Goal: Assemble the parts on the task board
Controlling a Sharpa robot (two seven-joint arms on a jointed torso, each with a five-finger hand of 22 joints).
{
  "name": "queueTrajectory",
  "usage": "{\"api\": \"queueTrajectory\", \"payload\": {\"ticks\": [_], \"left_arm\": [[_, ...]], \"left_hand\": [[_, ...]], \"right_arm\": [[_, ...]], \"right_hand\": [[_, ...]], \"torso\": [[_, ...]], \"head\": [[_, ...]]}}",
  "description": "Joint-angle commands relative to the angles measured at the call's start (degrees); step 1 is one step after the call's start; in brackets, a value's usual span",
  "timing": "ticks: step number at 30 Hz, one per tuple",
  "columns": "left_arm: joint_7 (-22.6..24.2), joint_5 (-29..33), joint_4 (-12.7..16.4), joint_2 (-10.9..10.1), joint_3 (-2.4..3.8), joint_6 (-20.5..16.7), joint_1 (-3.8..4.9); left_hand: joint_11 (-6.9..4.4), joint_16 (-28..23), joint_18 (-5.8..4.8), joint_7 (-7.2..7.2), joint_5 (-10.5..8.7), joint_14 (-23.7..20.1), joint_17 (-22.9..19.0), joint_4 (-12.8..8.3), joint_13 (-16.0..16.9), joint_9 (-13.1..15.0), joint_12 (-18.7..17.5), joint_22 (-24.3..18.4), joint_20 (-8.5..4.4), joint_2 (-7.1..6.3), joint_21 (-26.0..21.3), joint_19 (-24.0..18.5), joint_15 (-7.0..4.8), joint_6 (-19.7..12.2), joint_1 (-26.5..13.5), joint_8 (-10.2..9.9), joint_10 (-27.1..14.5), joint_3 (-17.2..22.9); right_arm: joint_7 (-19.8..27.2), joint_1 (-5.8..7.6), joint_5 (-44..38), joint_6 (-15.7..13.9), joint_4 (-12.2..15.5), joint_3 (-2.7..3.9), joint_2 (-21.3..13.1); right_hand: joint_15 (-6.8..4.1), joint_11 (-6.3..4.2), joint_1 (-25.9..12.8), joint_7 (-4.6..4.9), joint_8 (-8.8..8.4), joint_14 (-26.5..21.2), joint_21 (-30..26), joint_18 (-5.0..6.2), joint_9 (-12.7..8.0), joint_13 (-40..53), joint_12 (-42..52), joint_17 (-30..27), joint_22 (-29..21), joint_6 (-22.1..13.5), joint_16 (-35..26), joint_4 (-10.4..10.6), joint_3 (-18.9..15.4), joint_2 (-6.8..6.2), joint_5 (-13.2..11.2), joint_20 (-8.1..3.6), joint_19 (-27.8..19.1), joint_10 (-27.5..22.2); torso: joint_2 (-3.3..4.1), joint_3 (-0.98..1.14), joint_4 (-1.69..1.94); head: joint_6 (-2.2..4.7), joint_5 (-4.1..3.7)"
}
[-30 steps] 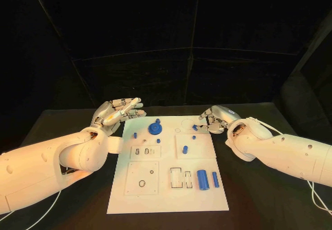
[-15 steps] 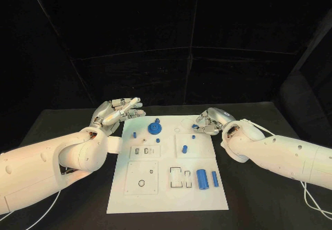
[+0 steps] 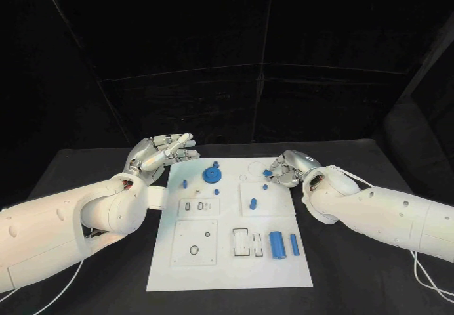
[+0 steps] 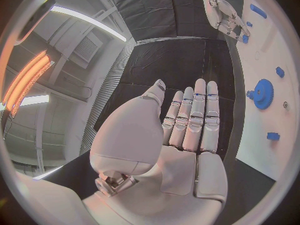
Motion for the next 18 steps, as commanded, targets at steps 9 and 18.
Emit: {"api": "queueTrajectory", "payload": {"ticks": [9, 18], "left_arm": [[0.02, -0.29, -0.03, 0.07, 0.03, 0.8, 0.06], [-0.1, -0.29, -0.08, 0.11, 0.01, 0.85, 0.06]], "left_hand": [[0.18, -0.46, 0.87, 0.21, -0.23, -0.04, 0.1, -0.44, -0.07, -0.1, -0.28, -0.09, 0.16, -0.14, -0.43, 0.43, -0.11, 0.3, 0.4, -0.19, 0.32, -0.11], [0.19, -0.47, 0.86, 0.22, -0.23, -0.04, 0.1, -0.44, -0.07, -0.1, -0.29, -0.1, 0.16, -0.14, -0.44, 0.42, -0.11, 0.29, 0.39, -0.2, 0.31, -0.12]], "right_arm": [[-0.62, 0.01, -1.03, 1.54, -0.12, 0.02, 0.39], [-0.33, 0.01, -1.04, 1.79, -0.37, 0.02, 0.76]], "right_hand": [[-0.17, -0.56, 3.07, -0.31, 1.11, 4.32, -0.19, -0.55, 0.17, 0.39, 0.48, 6.57, 8.45, 1.44, -0.08, -0.32, -0.38, 1.47, 0.39, 0.04, 0.72, 0.23], [-0.32, -0.73, 4.67, -0.45, 1.43, 4.34, -0.2, -0.56, 0.12, 0.47, 0.57, 6.64, 8.46, 2.1, -0.07, -0.65, 0.09, 2.56, 0.43, -0.12, 0.73, 0.41]], "torso": [[0.0, 0.04, -0.09], [-0.01, 0.05, -0.04]], "head": [[-0.04, -0.1], [-0.14, -0.16]]}}
